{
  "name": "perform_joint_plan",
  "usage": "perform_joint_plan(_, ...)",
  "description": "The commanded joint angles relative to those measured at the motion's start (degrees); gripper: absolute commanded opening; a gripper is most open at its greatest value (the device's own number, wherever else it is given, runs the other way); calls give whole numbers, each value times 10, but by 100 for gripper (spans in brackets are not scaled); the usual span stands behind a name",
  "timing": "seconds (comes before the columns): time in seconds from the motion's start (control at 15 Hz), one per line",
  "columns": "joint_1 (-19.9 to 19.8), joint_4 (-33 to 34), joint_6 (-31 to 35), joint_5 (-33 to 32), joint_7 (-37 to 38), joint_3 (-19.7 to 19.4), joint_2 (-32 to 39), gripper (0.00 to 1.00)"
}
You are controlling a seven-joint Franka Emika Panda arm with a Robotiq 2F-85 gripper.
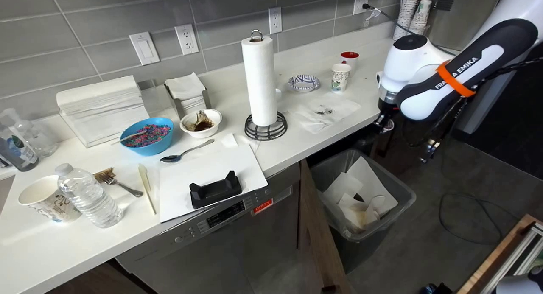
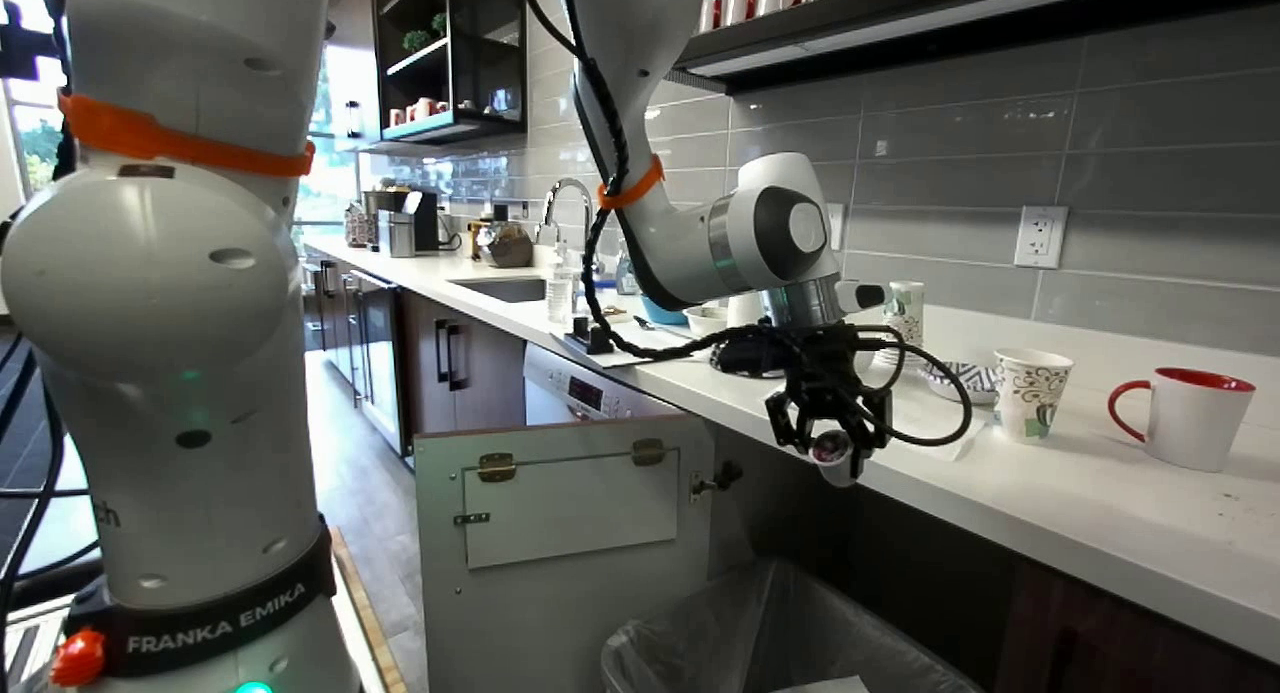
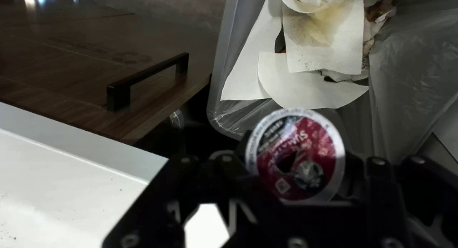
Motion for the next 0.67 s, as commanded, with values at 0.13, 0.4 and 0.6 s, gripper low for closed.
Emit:
perform_joint_plan(0.13,10,-20,9,-27,37,-1,-21,78)
perform_joint_plan(0.4,8,-24,2,-21,31,4,-26,100)
perform_joint_plan(0.6,12,-24,-1,-38,47,2,-36,100)
